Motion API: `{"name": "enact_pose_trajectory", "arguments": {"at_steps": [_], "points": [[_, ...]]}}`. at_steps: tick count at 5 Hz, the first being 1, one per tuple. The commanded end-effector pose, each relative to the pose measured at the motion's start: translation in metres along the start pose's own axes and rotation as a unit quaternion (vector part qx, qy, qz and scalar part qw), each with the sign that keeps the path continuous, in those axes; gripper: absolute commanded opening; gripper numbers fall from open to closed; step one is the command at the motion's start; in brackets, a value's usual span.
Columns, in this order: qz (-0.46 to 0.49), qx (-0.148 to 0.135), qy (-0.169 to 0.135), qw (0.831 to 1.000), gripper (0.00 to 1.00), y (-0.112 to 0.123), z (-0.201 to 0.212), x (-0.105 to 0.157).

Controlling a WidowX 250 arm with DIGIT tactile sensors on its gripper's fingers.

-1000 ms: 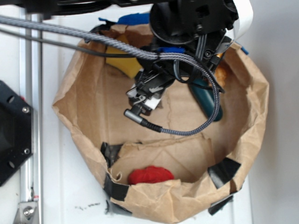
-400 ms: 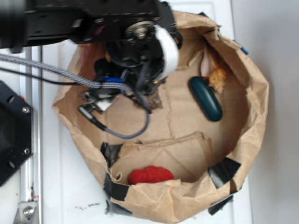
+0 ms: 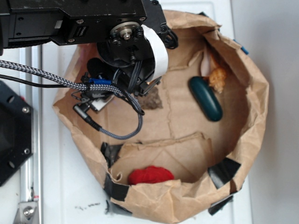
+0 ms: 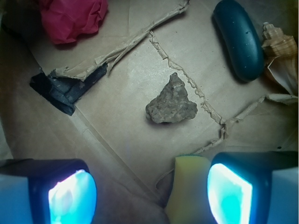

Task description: Grab the green sponge.

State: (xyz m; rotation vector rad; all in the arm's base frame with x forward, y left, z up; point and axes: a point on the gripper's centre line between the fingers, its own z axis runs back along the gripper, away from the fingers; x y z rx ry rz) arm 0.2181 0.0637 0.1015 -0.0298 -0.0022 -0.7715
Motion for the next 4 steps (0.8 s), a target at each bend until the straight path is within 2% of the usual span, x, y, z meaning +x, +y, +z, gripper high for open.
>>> {"name": "enact_pose_trajectory", "arguments": {"at_steps": [1, 2, 3, 4], "points": [[0.006, 0.019, -0.009, 1.000, 1.00, 0.004, 0.008, 0.000], [0.007, 0.023, -0.002, 1.000, 1.00, 0.010, 0.000, -0.002], [0.018, 0.005, 0.008, 1.000, 1.00, 0.017, 0.004, -0.009], [0.025, 0.012, 0.021, 0.999, 1.00, 0.024, -0.004, -0.014]]}}
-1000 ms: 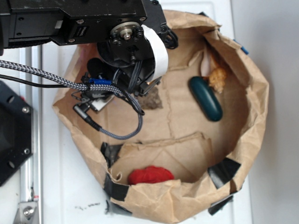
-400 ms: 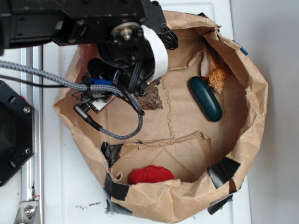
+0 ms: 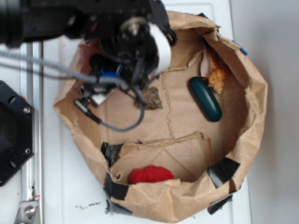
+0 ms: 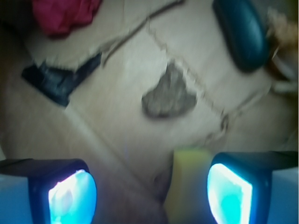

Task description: Grab the green sponge.

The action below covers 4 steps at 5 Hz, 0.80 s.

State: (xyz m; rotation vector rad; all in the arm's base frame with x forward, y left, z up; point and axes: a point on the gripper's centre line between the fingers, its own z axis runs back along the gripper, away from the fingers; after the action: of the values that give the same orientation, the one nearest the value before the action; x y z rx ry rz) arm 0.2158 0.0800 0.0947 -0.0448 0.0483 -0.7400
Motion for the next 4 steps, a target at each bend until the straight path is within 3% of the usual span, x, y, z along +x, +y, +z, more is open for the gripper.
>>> {"name": "enact_pose_trajectory", "arguments": {"at_steps": [1, 3, 4], "points": [[-0.003, 0.033, 0.017, 0.999, 1.00, 0.013, -0.007, -0.009], [-0.013, 0.048, 0.035, 0.998, 1.00, 0.016, -0.021, -0.020], [-0.018, 0.057, 0.034, 0.998, 1.00, 0.017, -0.034, -0.011]]}}
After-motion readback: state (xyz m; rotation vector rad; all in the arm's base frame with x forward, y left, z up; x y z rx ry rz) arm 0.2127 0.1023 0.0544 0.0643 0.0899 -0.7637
